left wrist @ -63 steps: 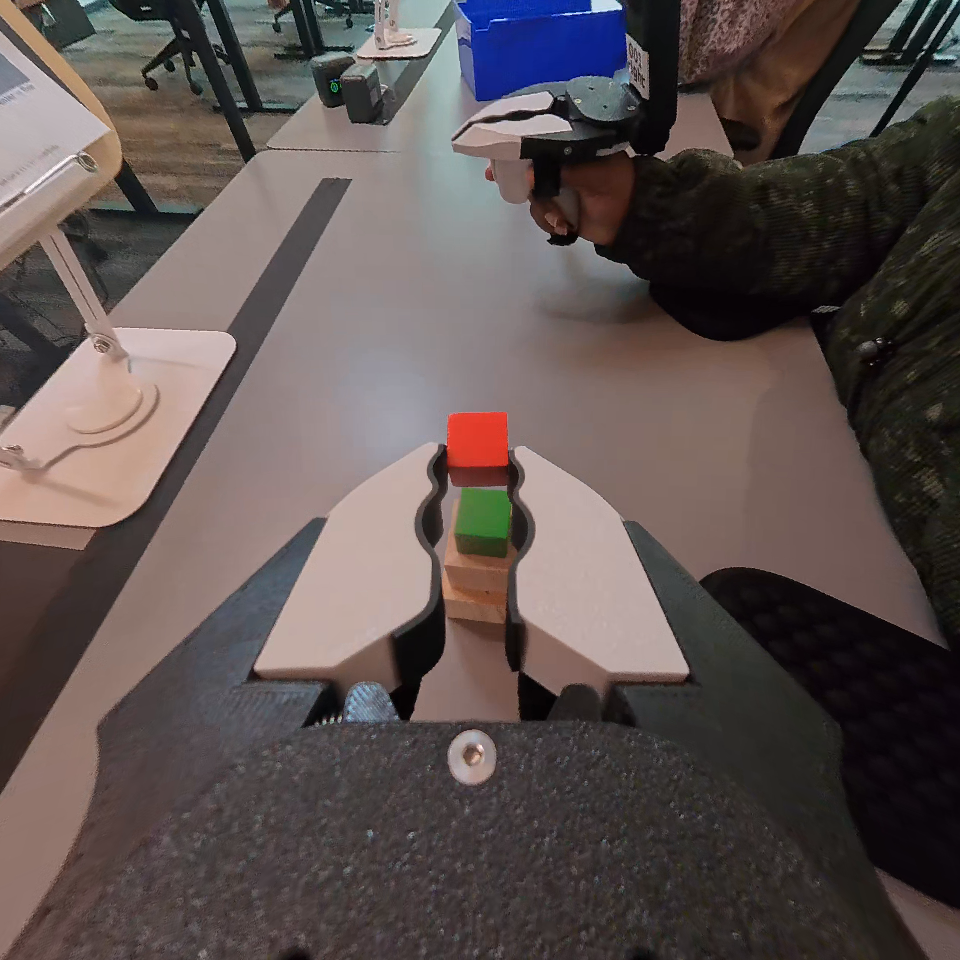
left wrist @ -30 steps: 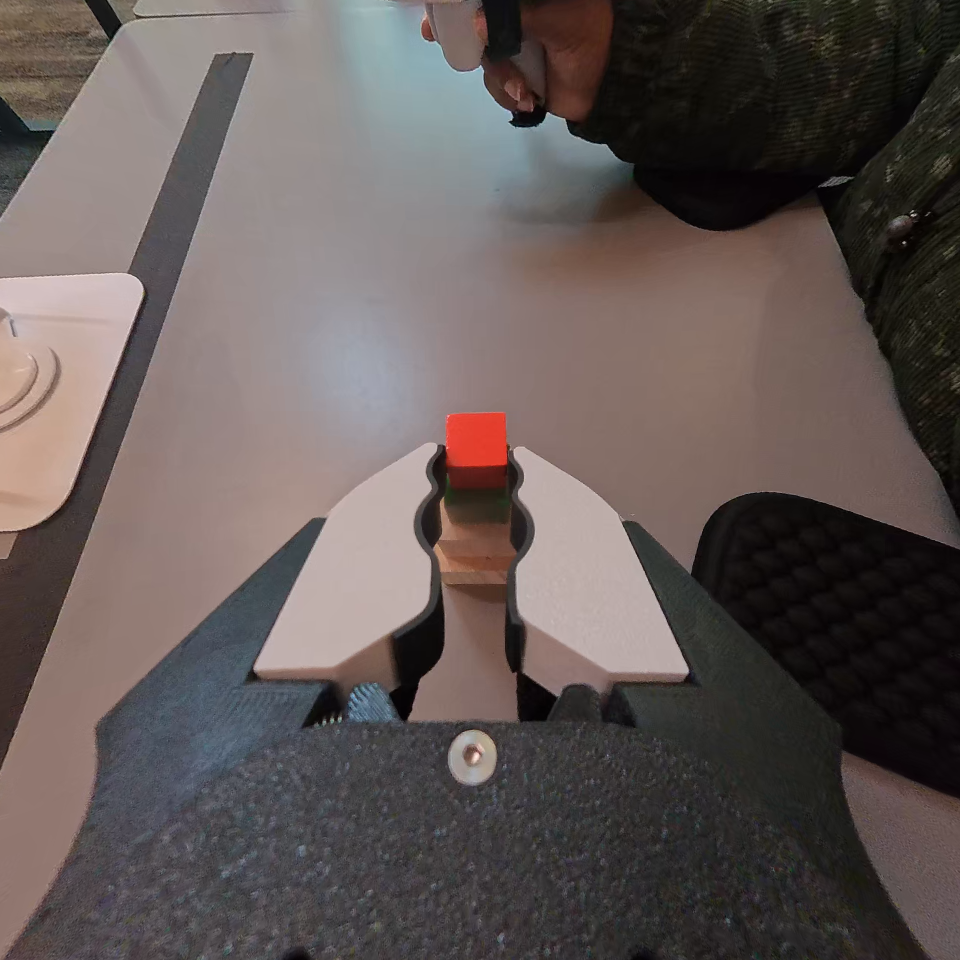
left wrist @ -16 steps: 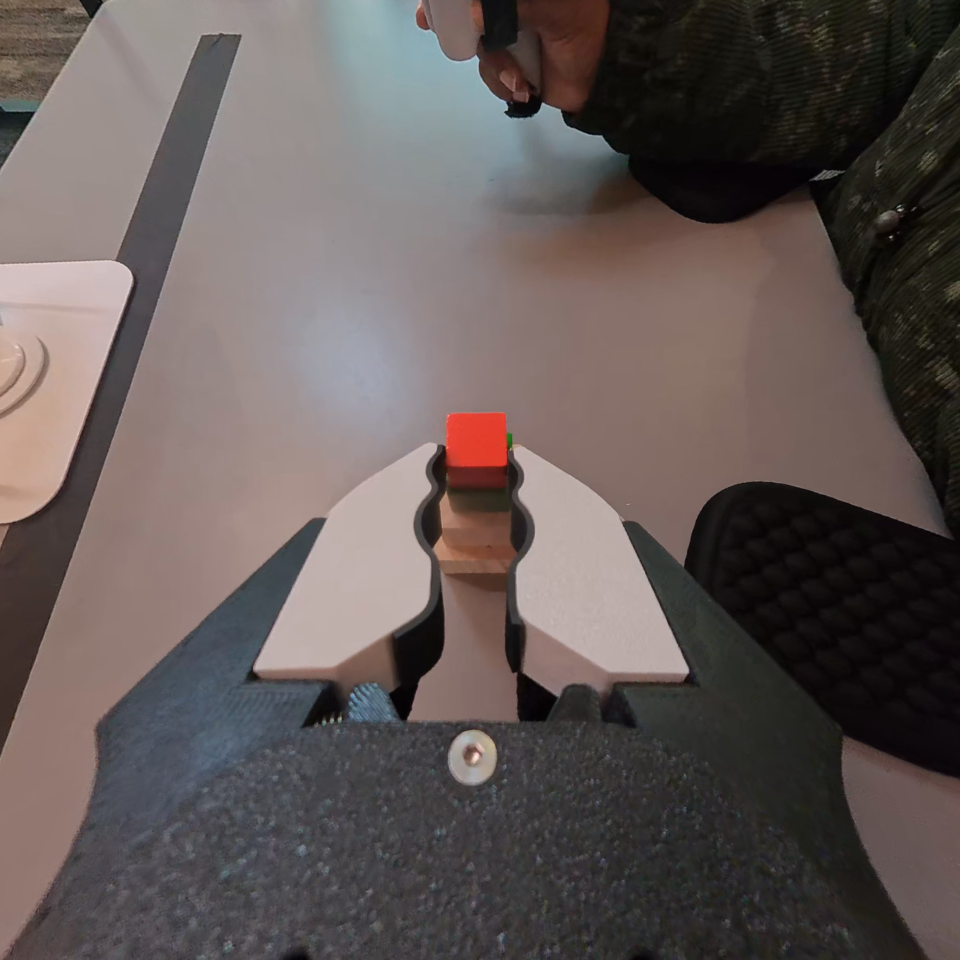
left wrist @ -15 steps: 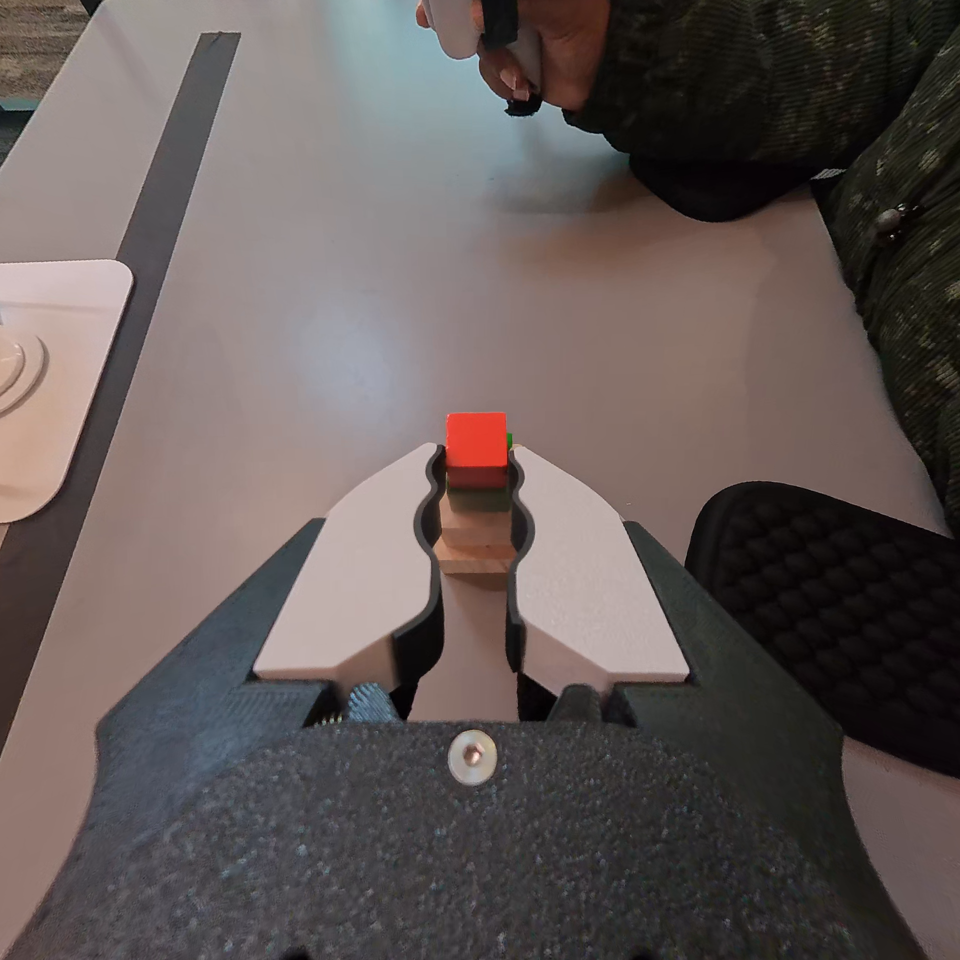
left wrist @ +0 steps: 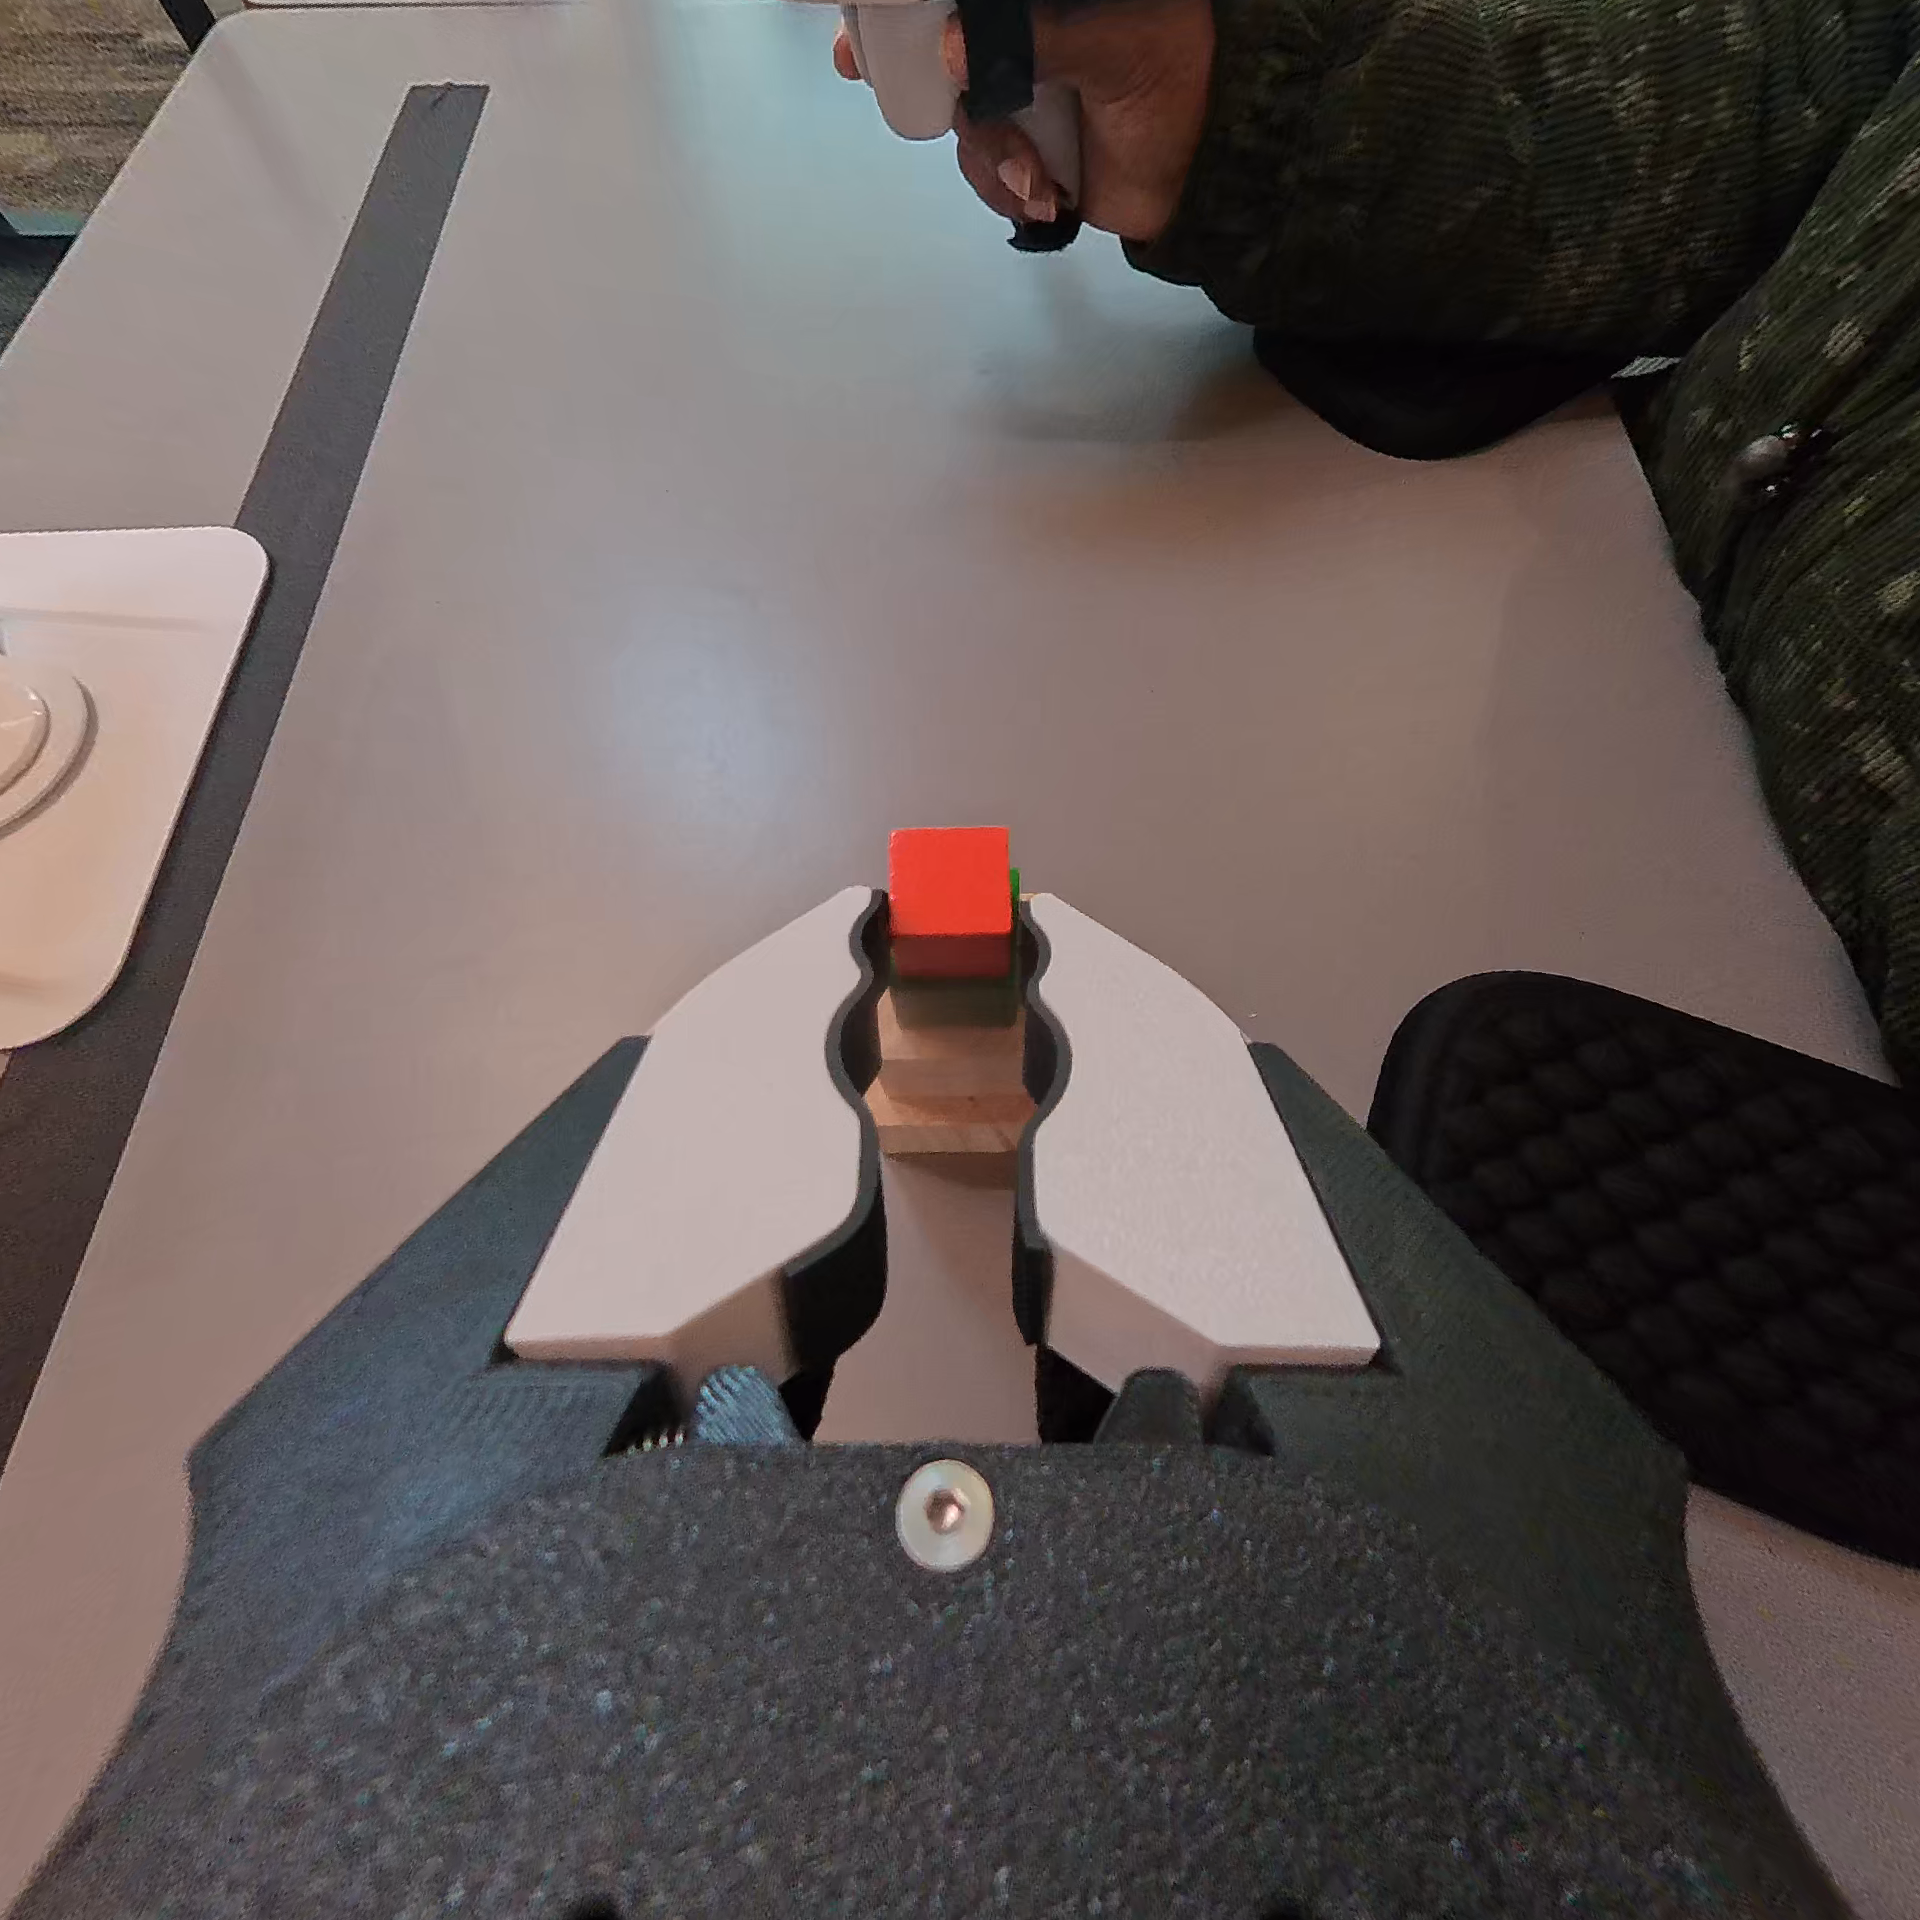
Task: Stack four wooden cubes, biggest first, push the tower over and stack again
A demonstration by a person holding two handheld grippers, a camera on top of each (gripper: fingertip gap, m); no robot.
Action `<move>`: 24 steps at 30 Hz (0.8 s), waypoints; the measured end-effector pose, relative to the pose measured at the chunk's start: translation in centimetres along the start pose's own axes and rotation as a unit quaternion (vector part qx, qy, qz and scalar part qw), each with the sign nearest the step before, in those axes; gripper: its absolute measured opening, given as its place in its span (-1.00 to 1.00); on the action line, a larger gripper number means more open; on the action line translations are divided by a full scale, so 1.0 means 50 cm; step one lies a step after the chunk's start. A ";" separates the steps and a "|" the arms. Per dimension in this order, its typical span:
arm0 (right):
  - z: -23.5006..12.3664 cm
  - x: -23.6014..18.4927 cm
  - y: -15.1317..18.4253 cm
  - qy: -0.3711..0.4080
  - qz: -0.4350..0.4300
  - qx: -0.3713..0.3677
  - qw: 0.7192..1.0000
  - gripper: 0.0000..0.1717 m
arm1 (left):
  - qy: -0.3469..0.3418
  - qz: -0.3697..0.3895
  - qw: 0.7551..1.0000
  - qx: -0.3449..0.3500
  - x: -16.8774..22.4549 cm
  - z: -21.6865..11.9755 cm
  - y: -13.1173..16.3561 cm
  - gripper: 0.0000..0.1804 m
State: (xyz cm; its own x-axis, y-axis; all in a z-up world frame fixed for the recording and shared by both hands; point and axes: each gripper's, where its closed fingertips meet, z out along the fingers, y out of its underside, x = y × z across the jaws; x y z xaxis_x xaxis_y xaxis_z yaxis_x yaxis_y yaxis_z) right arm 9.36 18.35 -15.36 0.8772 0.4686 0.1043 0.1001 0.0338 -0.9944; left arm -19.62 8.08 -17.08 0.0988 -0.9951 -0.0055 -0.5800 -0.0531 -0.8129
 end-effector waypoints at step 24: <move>-0.002 0.008 -0.006 0.009 0.004 0.005 1.000 -0.97 | -0.339 -0.108 0.890 0.286 -0.099 -0.180 -0.068 -1.00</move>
State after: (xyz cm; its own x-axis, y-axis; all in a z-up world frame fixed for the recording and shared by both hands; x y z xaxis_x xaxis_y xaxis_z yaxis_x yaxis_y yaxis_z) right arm 9.75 18.44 -14.99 0.8866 0.4524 0.0966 0.0884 0.0393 -0.9953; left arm -25.40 12.42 -9.05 0.7350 -0.6780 -0.0063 -0.0017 0.0074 -1.0000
